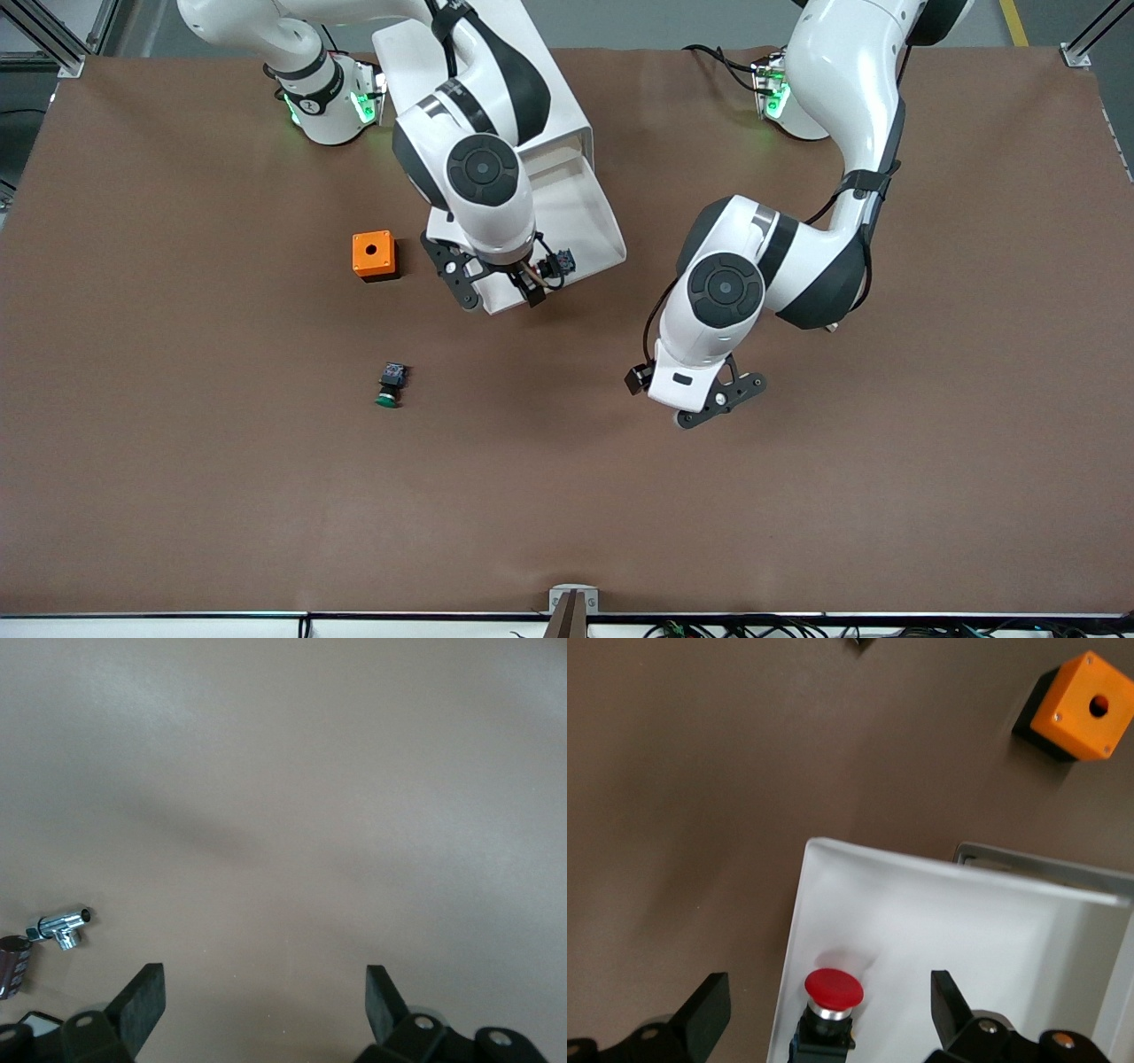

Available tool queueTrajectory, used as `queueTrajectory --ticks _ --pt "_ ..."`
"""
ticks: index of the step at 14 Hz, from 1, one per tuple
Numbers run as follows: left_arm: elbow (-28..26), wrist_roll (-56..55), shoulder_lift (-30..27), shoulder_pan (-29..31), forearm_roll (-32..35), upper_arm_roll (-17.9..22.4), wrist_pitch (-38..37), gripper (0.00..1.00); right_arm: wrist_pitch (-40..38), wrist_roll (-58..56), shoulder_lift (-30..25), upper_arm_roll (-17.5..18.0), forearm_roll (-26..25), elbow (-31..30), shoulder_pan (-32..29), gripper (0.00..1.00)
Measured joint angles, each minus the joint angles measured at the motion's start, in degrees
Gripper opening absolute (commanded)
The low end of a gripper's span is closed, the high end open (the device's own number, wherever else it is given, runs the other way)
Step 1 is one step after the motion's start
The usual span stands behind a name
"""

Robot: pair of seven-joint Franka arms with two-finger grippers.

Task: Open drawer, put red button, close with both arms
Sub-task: 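Open the right gripper and lift it out of the drawer, then push the drawer shut with the left gripper while the right gripper withdraws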

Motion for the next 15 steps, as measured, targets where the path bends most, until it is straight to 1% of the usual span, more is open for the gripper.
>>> queueTrajectory --ticks 4,10,13,15 --pt "-0.9 -2.1 0.0 -1.1 0.0 -1.9 0.3 0.99 -5.8 -11.2 -2.4 -0.3 -0.3 0.9 -4.6 1.00" --pt "-3.4 -5.1 0.2 -6.1 -0.2 -2.2 4.3 0.99 -12.2 -32.4 -6.9 -0.6 -0.9 0.9 -14.4 1.00" --pt "-3.7 -7.1 1.3 -9.1 -0.8 -2.3 6.3 0.99 -14.3 -44.0 -8.6 -0.6 -2.6 0.9 -19.1 1.00" --pt "-3.7 -7.6 2.0 -10.8 -0.9 -2.4 7.4 0.99 -15.2 -50.3 -9.4 -0.6 -4.5 0.9 -20.9 1.00"
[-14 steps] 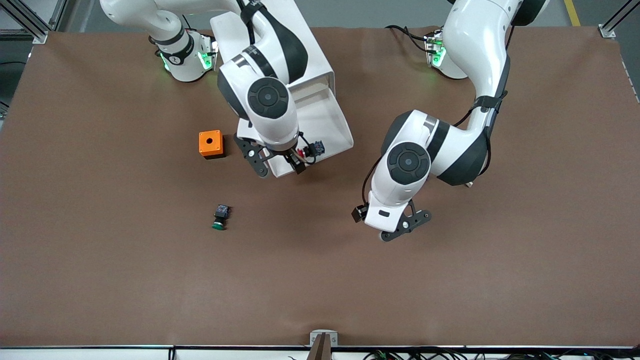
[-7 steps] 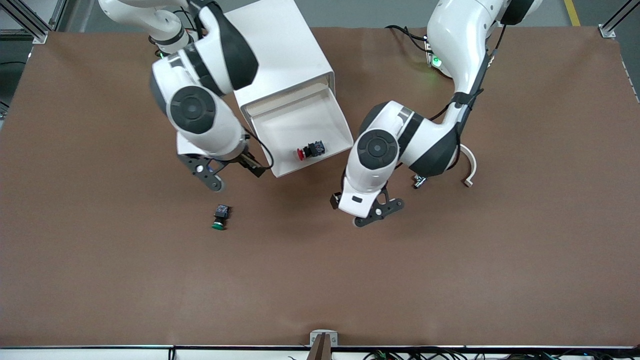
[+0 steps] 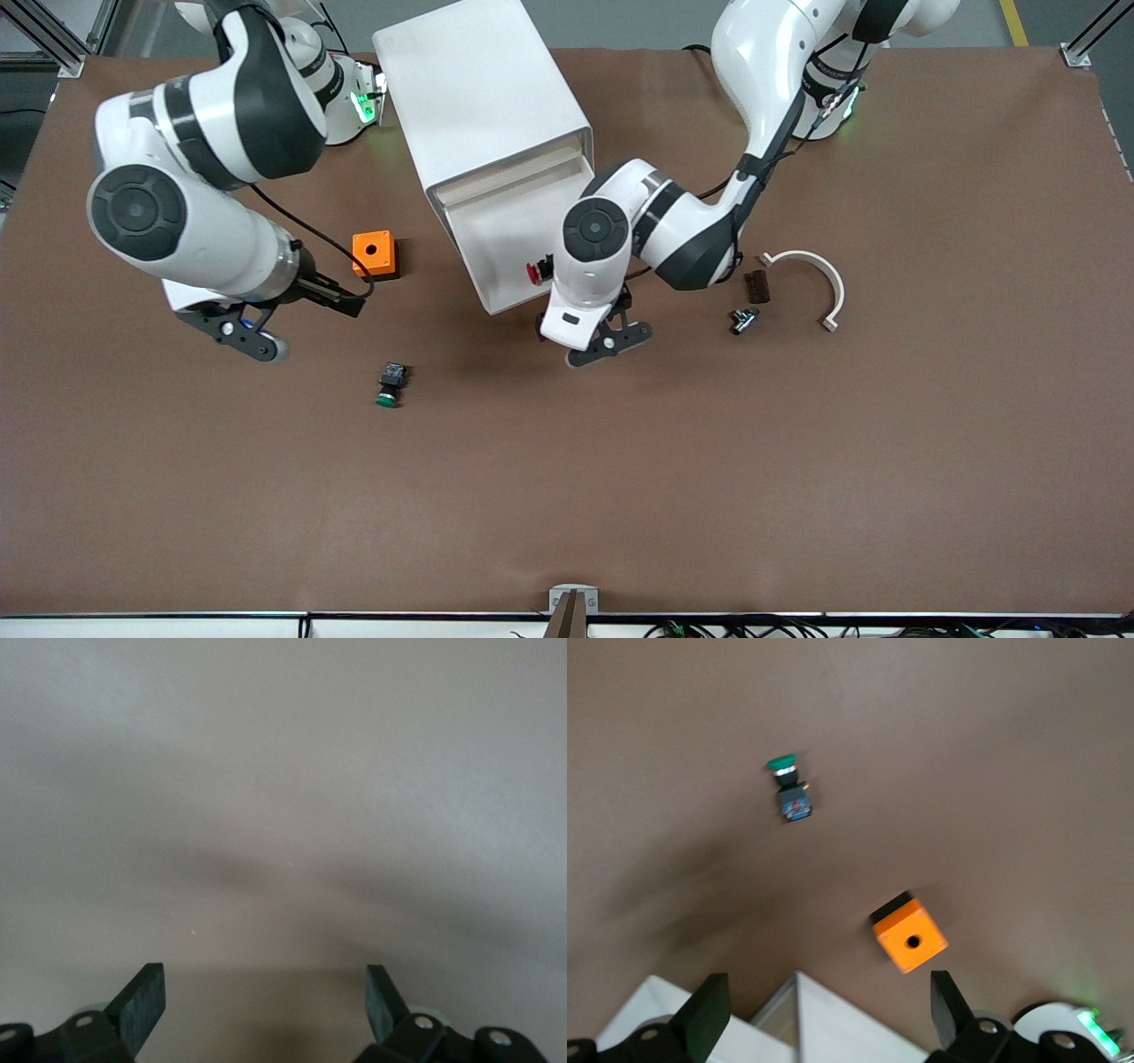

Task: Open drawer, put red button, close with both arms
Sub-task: 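Push the drawer shut with the left gripper while the right gripper withdraws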

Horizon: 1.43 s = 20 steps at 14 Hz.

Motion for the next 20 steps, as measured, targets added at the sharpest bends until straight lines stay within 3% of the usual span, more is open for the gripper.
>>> queueTrajectory --ticks 10,20 --pt "-1.8 -0.1 0.7 -5.5 -6.5 -0.1 0.4 0.99 -2.3 -32.8 -4.3 -0.1 -3.0 0.0 -13.5 1.00" --pt "-3.1 -2.9 0.3 -7.1 -14.2 -3.3 -7.6 0.99 -3.0 -41.5 -7.1 0.0 -3.0 0.0 -19.9 1.00"
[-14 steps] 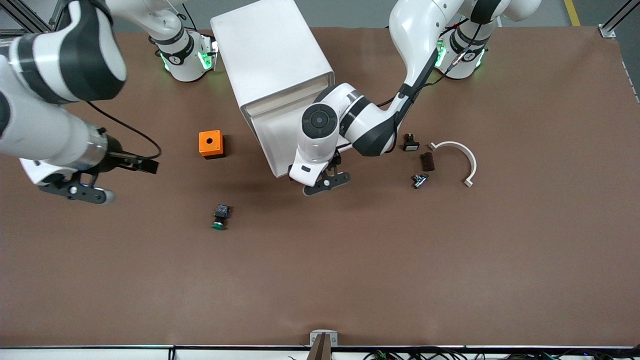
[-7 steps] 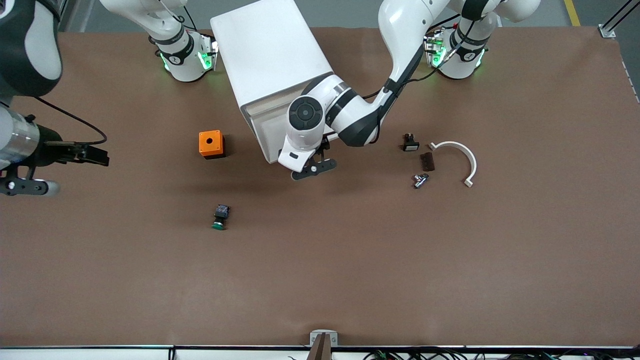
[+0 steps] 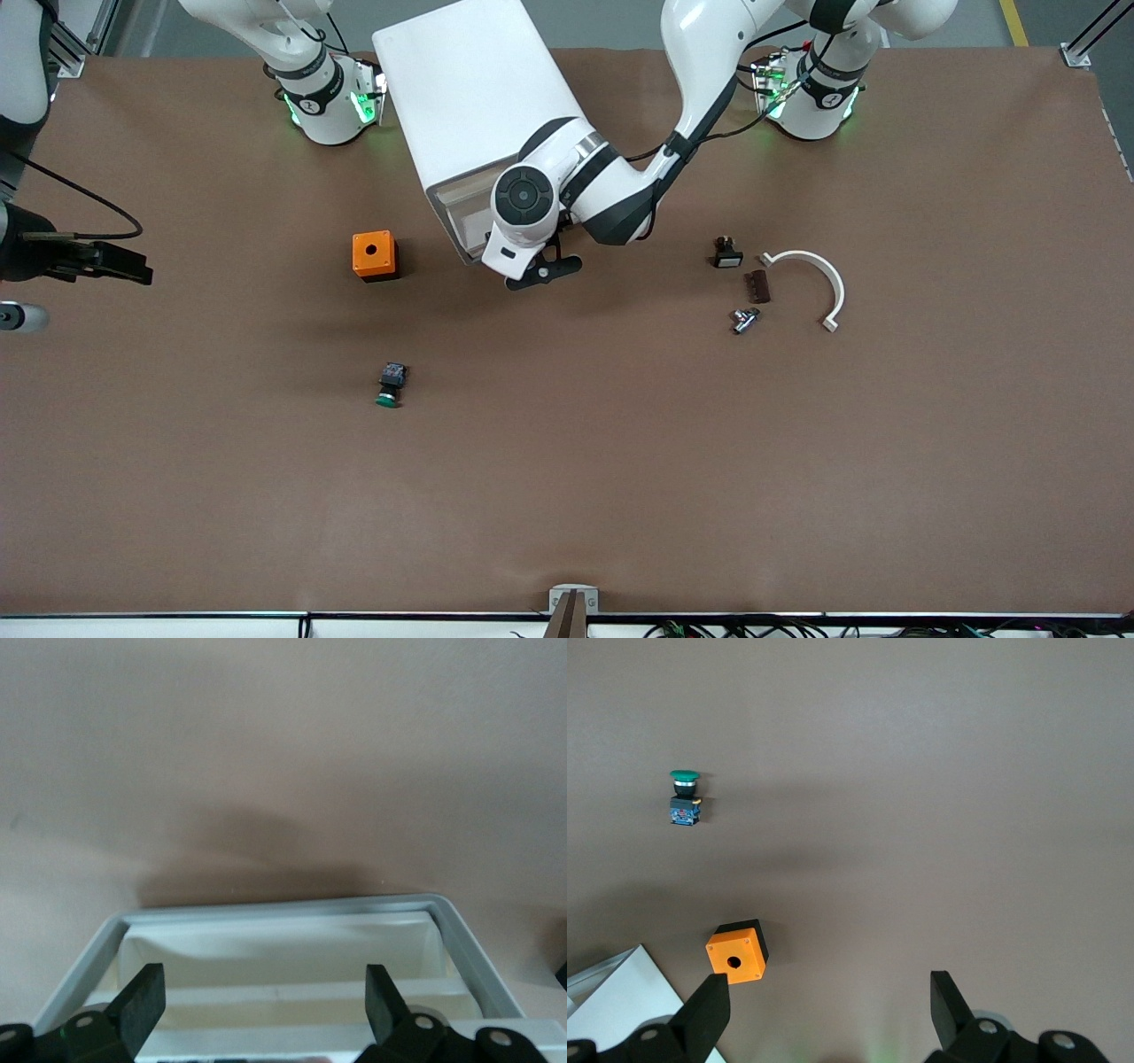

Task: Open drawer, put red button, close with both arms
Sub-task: 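Push the drawer shut with the left gripper while the right gripper withdraws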

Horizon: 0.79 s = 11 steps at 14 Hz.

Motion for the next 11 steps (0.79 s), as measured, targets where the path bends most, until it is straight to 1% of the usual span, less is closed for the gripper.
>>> queueTrajectory --ticks 3,11 --pt "0.0 -3.9 0.0 0.0 -2.9 -0.7 -0.2 0.99 1.5 -0.2 -0.1 0.3 0.0 -0.4 -0.1 1.00" --pt "-0.3 -4.2 -0.1 0.0 -9.1 -1.8 -0.5 0.99 5.8 -0.1 0.0 0.5 0.3 -1.4 -0.6 1.00"
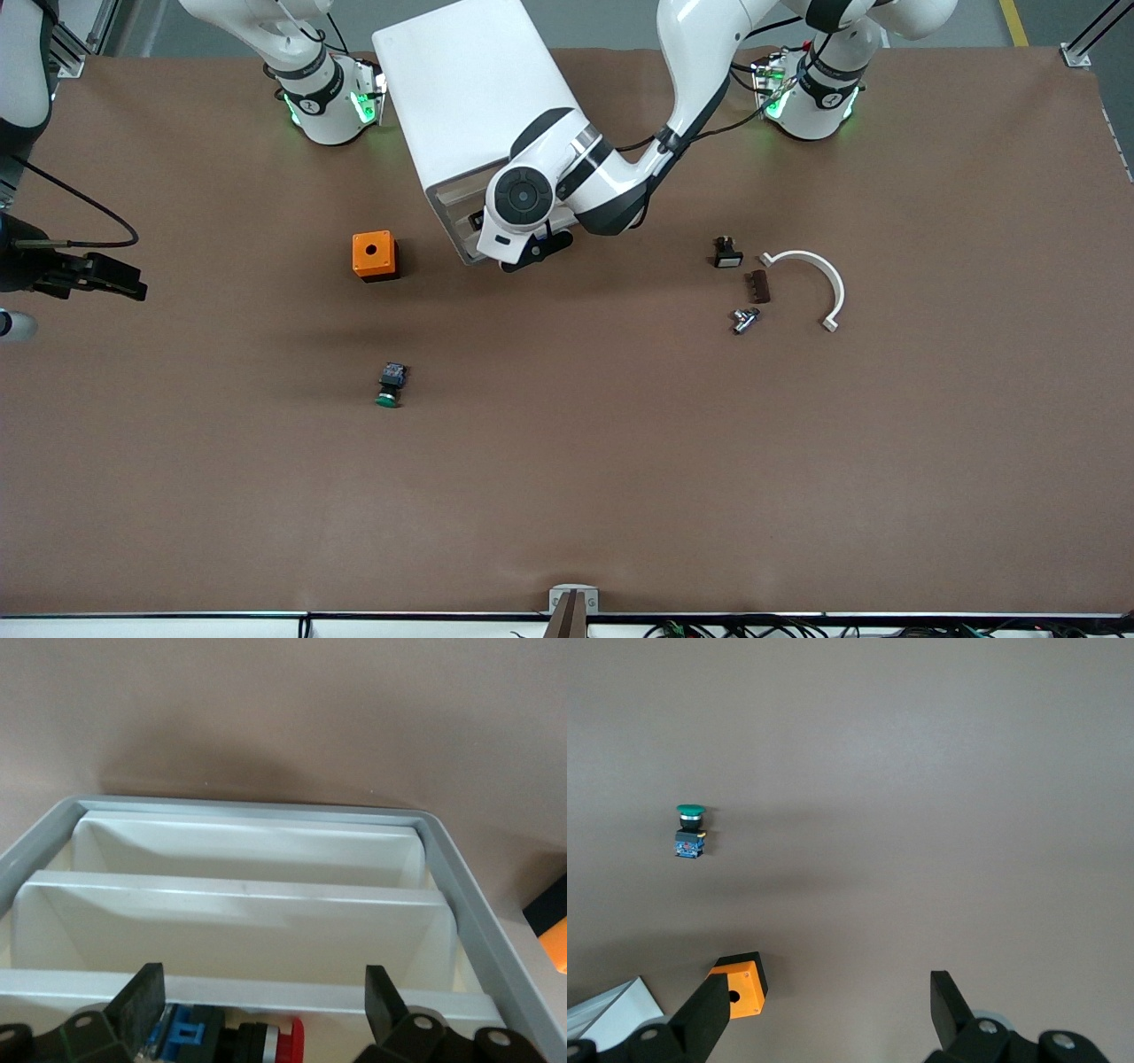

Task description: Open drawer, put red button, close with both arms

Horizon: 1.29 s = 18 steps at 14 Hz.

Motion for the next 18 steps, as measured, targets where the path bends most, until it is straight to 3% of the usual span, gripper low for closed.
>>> queueTrajectory --ticks 11,14,18 --pt "0.5 0.0 -2.3 3.3 0.5 0.7 0.4 0.99 0.3 0.0 0.0 0.5 0.7 -0.1 -1.0 1.00" --pt "0.8 0.0 -7.0 7.5 5.9 0.7 -0.4 0.99 0.3 0.0 0.0 0.3 0.5 0.0 -1.1 1.00" --pt "1.2 1.4 -17.3 13.5 12.9 0.9 -7.4 0.99 0.3 0.0 0.0 0.2 0.7 0.0 -1.5 1.00"
